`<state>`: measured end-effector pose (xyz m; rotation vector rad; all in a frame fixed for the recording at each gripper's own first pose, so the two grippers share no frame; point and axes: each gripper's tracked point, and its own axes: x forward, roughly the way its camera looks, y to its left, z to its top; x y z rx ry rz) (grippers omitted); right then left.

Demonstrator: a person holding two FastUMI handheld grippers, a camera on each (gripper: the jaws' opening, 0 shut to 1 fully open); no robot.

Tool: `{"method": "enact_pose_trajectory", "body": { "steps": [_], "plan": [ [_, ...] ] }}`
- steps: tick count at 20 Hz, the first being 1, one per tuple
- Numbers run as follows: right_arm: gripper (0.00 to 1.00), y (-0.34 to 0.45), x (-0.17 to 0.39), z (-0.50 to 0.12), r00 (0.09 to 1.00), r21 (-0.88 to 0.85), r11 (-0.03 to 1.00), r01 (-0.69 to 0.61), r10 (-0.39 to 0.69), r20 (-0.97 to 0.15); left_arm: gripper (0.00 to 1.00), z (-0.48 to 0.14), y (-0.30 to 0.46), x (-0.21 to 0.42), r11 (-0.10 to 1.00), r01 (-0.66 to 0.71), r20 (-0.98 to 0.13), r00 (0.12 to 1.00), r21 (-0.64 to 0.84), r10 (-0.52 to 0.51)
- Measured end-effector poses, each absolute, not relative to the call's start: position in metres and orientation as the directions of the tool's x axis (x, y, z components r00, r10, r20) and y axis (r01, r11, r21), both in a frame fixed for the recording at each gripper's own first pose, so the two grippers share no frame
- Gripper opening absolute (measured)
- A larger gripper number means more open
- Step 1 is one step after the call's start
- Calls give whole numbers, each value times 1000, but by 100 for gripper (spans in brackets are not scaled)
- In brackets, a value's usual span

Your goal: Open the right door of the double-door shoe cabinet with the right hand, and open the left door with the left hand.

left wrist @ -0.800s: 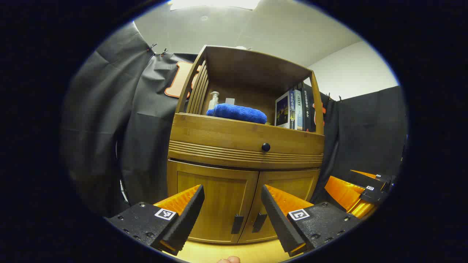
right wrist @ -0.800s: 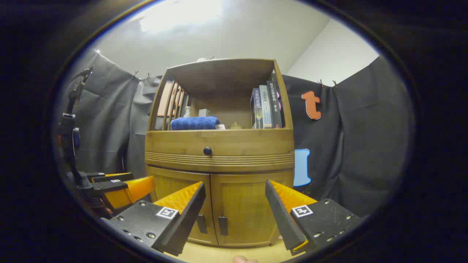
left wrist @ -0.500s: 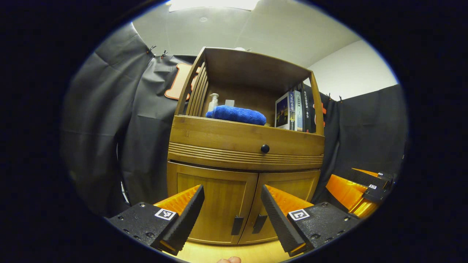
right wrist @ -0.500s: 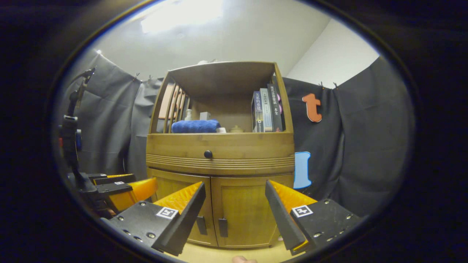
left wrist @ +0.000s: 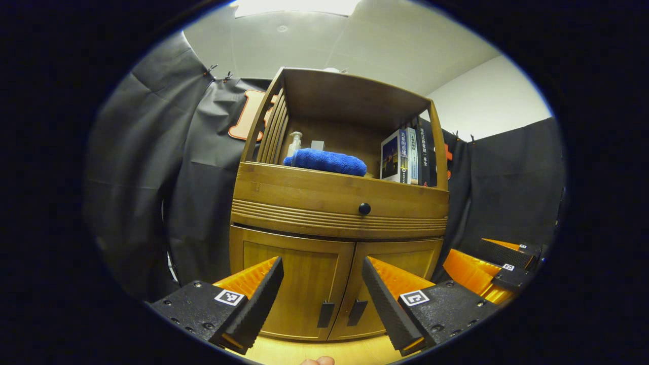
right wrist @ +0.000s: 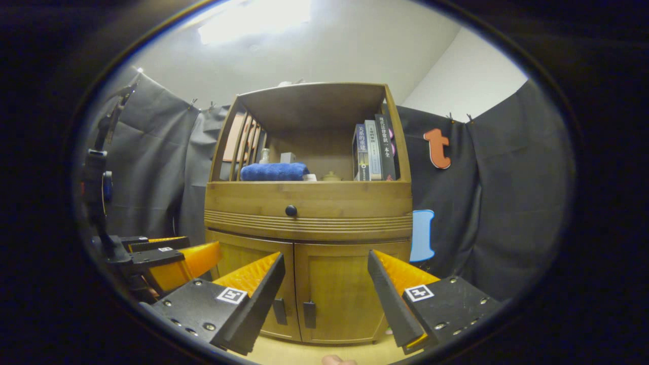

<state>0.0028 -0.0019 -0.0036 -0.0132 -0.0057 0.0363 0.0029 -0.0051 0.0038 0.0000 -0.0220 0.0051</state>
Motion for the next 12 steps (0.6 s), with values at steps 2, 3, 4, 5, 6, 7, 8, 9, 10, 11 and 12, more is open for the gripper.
{"method": "enact_pose_trajectory", "body": {
  "steps": [2, 3, 4, 5, 6, 7, 8, 9, 10, 11, 12],
  "plan": [
    [97, -5, 3, -4, 999, -12, 999, -33, 33, 7, 92, 3, -6, 2, 1000, -3, 19, 1000, 3, 3],
    [97, -6, 2, -4, 999, -9, 999, -34, 34, 6, 92, 4, -6, 2, 1000, -2, 18, 1000, 5, 2],
    [97, -6, 2, -4, 999, -6, 999, -33, 33, 7, 95, 3, -6, 2, 1000, 1, 19, 1000, 6, -1],
    [97, -7, 3, -5, 999, -4, 999, -33, 33, 7, 95, 4, -6, 2, 1000, 3, 19, 1000, 6, -3],
    [97, -9, 3, -5, 999, -5, 999, -32, 32, 6, 92, 4, -7, 2, 1000, 6, 19, 1000, 6, -6],
    [96, -11, 3, -6, 1000, -7, 1000, -30, 30, 7, 92, 4, -7, 2, 1000, 9, 19, 1000, 7, -9],
    [96, -11, 3, -6, 1000, -7, 1000, -29, 29, 7, 95, 4, -8, 2, 1000, 12, 20, 1000, 8, -12],
    [96, -12, 3, -7, 1000, -6, 1000, -29, 29, 6, 95, 4, -7, 1, 1000, 14, 21, 1000, 10, -14],
    [96, -13, 2, -7, 1000, -3, 1000, -28, 29, 6, 95, 3, -8, 1, 1000, 14, 23, 1000, 12, -14],
    [96, -14, 3, -7, 1000, 1, 1000, -28, 28, 7, 95, 4, -9, 1, 1000, 14, 25, 1000, 16, -14],
    [96, -14, 4, -6, 1000, 4, 1000, -28, 28, 8, 95, 4, -10, 2, 1000, 13, 26, 1000, 19, -13]
  ]
}}
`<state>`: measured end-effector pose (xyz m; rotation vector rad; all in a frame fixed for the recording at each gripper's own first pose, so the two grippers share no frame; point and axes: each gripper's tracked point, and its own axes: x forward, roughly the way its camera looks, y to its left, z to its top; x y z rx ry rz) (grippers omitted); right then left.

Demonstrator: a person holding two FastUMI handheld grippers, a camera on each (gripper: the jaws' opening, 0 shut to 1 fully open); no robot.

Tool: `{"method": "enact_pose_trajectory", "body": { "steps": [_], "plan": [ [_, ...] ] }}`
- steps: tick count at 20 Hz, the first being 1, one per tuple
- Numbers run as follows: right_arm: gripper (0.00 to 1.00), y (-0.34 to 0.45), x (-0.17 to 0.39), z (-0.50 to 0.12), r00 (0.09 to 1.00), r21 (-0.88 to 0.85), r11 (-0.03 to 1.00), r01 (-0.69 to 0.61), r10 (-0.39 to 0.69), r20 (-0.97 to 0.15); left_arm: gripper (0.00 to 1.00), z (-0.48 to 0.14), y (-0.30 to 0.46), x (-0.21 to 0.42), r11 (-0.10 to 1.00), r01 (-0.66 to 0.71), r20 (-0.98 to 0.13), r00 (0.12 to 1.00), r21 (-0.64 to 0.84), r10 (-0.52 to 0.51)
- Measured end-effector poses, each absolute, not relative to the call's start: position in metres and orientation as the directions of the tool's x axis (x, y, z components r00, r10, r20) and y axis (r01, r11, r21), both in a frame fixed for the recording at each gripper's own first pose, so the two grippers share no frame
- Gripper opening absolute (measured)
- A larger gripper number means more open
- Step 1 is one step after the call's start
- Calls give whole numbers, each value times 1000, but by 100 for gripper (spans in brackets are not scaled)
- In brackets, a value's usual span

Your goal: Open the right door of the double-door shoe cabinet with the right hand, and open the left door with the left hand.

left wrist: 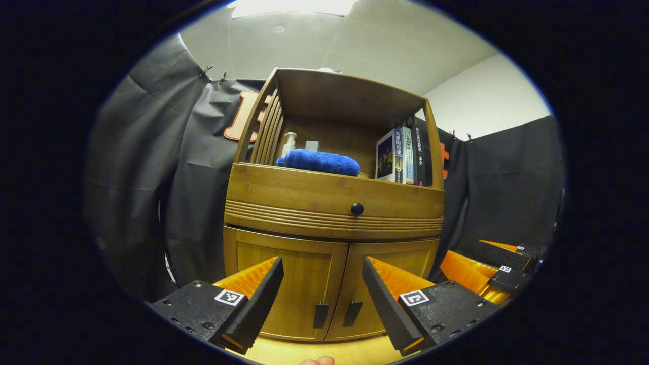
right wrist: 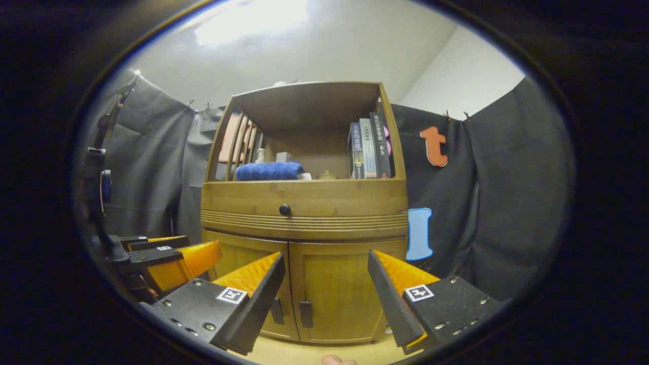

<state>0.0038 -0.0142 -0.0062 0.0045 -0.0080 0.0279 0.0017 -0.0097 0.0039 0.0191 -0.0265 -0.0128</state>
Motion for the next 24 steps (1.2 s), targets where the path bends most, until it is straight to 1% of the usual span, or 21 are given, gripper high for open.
{"method": "enact_pose_trajectory", "body": {
  "steps": [1, 2, 9, 10, 11, 12, 13, 14, 15, 16, 18, 19, 23, 24],
  "plan": [
    [96, -15, 4, -7, 1000, 7, 1000, -29, 28, 8, 95, 4, -10, 2, 1000, 11, 27, 1000, 23, -12],
    [96, -15, 5, -7, 1000, 9, 1000, -29, 29, 6, 92, 4, -9, 2, 1000, 9, 27, 1000, 26, -10],
    [96, -14, 4, -14, 999, 16, 999, -36, 36, -7, 92, 4, -10, 3, 1000, -4, 28, 1000, 26, 3],
    [96, -14, 5, -14, 999, 16, 999, -36, 37, -9, 95, 4, -10, 3, 1000, -6, 28, 1000, 25, 5],
    [96, -14, 4, -15, 999, 15, 999, -37, 38, -9, 92, 5, -10, 3, 1000, -6, 29, 1000, 24, 5],
    [96, -14, 4, -15, 999, 15, 999, -38, 38, -9, 92, 4, -10, 3, 1000, -7, 30, 1000, 22, 6],
    [96, -14, 3, -15, 999, 14, 999, -39, 39, -7, 95, 5, -10, 3, 1000, -8, 32, 999, 21, 7],
    [96, -14, 3, -14, 999, 13, 999, -39, 40, -7, 95, 4, -10, 2, 1000, -7, 33, 999, 20, 7],
    [97, -13, 3, -15, 999, 12, 999, -39, 39, -7, 92, 5, -11, 2, 1000, -6, 33, 999, 20, 5],
    [96, -14, 3, -15, 999, 12, 999, -39, 39, -8, 95, 4, -11, 2, 1000, -5, 33, 999, 19, 4],
    [96, -13, 4, -15, 999, 14, 999, -39, 39, -10, 95, 4, -11, 2, 1000, -5, 33, 999, 20, 4],
    [96, -13, 4, -16, 999, 14, 999, -39, 40, -11, 92, 4, -10, 2, 1000, -6, 33, 999, 21, 5],
    [96, -12, 4, -17, 999, 16, 999, -40, 40, -12, 92, 4, -10, 2, 1000, -10, 33, 999, 23, 9],
    [96, -12, 4, -18, 999, 18, 999, -40, 41, -13, 95, 5, -10, 1, 1000, -7, 38, 999, 23, 6]
  ]
}}
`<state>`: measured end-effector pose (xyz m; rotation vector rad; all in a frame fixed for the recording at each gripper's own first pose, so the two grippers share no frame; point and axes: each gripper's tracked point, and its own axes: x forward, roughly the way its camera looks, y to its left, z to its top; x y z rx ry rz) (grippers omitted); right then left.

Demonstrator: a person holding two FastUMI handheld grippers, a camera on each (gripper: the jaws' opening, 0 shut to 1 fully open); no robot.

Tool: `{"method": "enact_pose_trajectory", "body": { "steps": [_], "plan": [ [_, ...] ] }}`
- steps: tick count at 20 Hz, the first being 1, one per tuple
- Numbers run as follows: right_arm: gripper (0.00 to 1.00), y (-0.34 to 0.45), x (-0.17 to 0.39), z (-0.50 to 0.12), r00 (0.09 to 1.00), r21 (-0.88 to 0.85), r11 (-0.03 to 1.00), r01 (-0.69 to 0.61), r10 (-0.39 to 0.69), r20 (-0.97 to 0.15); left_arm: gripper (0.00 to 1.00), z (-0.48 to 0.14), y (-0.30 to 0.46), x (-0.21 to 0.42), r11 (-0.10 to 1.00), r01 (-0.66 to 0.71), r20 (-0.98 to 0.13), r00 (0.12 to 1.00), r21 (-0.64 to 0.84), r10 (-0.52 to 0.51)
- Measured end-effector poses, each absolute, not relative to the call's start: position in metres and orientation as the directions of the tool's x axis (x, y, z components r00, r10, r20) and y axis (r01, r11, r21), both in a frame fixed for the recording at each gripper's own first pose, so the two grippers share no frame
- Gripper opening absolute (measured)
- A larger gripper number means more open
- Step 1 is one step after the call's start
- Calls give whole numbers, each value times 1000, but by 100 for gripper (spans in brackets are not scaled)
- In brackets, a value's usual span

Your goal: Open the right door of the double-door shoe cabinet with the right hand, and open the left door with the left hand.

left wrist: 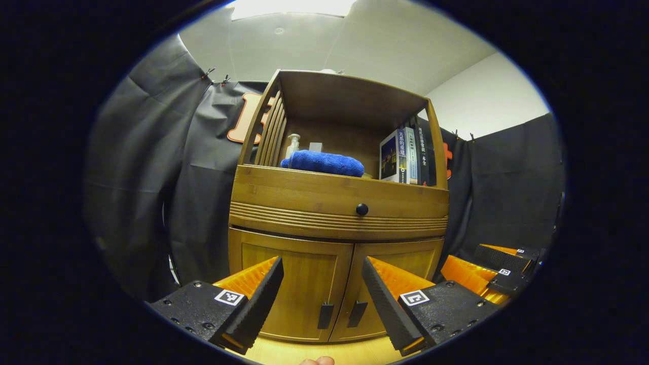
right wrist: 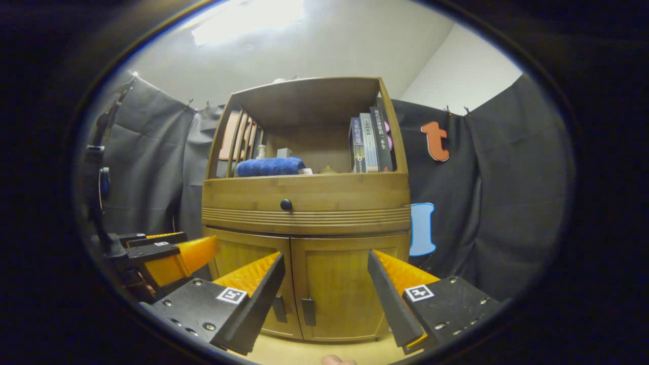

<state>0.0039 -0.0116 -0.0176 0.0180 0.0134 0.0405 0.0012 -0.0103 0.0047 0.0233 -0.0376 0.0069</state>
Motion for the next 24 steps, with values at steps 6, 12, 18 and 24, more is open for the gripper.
{"method": "enact_pose_trajectory", "body": {
  "steps": [6, 12, 18, 24],
  "plan": [
    [96, -12, 3, -20, 999, 20, 999, -36, 36, -17, 92, 10, -11, -1, 999, 3, 71, 997, 32, -5],
    [96, -13, 2, -18, 999, 17, 999, -32, 33, -13, 95, 10, -11, 0, 1000, 8, 71, 997, 28, -10],
    [96, -13, 1, -19, 999, 19, 999, -34, 35, -14, 96, 10, -11, -1, 1000, 6, 72, 997, 28, -8],
    [96, -13, 0, -22, 999, 25, 999, -39, 40, -22, 96, 8, -12, -1, 1000, -1, 66, 998, 26, -1]
  ]
}}
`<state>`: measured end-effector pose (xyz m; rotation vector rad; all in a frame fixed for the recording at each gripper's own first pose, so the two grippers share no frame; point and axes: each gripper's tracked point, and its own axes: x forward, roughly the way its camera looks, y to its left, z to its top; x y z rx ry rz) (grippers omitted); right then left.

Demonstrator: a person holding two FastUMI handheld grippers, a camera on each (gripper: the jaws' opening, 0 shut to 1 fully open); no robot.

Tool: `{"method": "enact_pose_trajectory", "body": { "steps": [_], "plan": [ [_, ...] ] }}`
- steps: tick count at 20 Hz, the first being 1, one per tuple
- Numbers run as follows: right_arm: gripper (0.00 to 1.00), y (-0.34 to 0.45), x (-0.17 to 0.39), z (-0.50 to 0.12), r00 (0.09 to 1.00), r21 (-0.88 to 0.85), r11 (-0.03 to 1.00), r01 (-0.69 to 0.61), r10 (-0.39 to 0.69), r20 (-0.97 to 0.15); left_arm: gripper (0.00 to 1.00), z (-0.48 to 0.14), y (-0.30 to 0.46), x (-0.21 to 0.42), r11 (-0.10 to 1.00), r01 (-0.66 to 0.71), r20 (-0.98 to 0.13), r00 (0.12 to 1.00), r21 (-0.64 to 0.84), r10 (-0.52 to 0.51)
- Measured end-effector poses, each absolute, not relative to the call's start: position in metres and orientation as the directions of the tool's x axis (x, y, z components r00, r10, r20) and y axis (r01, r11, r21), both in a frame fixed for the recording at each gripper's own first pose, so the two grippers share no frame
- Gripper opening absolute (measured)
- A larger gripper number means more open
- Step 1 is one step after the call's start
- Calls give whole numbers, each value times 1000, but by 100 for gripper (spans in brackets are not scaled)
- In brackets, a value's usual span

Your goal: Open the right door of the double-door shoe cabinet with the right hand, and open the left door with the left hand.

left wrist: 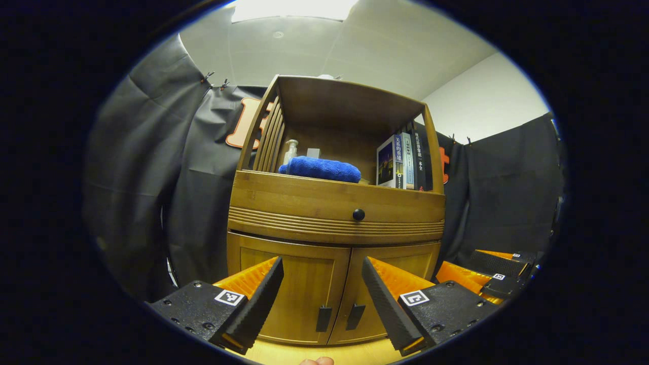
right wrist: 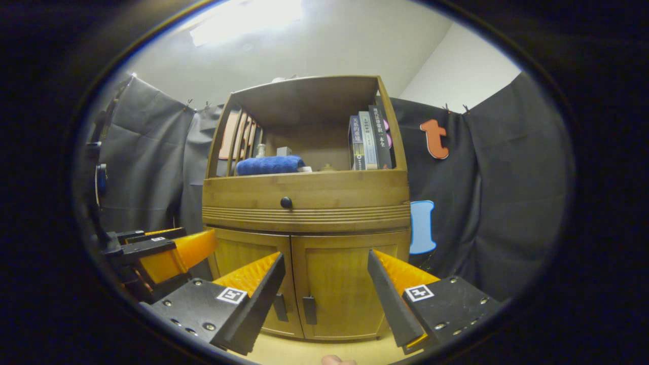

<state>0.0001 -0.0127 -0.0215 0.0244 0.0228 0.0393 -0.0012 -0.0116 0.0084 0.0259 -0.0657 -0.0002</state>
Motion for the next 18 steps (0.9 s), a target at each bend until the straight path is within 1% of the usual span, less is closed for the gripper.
{"method": "enact_pose_trajectory", "body": {
  "steps": [1, 2, 3, 4, 9, 10, 11, 12, 13, 14, 15, 17, 18],
  "plan": [
    [96, -13, 0, -23, 999, 26, 999, -38, 39, -25, 96, 8, -12, -1, 1000, -1, 63, 998, 26, -1],
    [96, -14, -1, -24, 999, 26, 999, -38, 39, -28, 92, 7, -12, -1, 1000, -1, 61, 998, 25, 0],
    [96, -14, -1, -24, 999, 26, 999, -37, 38, -31, 92, 7, -12, -1, 1000, -1, 58, 998, 25, 0],
    [96, -15, -1, -25, 999, 25, 999, -35, 36, -31, 96, 6, -13, -1, 1000, 1, 55, 999, 25, -2],
    [96, -18, 2, -26, 999, 47, 999, -15, 17, -44, 96, 4, -13, 1, 1000, 5, 46, 999, 28, -7],
    [96, -18, 2, -26, 999, 49, 999, -9, 11, -48, 92, 4, -13, 1, 1000, 7, 49, 999, 29, -9],
    [96, -18, 2, -28, 999, 47, 999, -5, 7, -53, 92, 5, -14, 1, 999, 12, 51, 999, 30, -13],
    [96, -17, 2, -29, 998, 43, 999, -1, 3, -58, 96, 4, -14, 1, 999, 17, 52, 998, 31, -18],
    [96, -17, 2, -31, 998, 40, 999, 2, 1, -61, 96, 4, -15, 2, 999, 24, 49, 998, 30, -25],
    [96, -16, 1, -32, 998, 39, 999, 3, -1, -62, 92, 3, -16, 2, 999, 31, 47, 998, 29, -33],
    [96, -16, -1, -32, 998, 38, 999, 4, -2, -61, 99, 3, -17, 2, 999, 37, 46, 998, 27, -39],
    [96, -17, -2, -32, 998, 34, 999, 6, -4, -59, 92, 4, -19, 2, 999, 47, 50, 998, 19, -48],
    [96, -19, -2, -31, 998, 29, 1000, 10, -8, -60, 95, 4, -20, 2, 998, 53, 54, 997, 13, -54]
  ]
}}
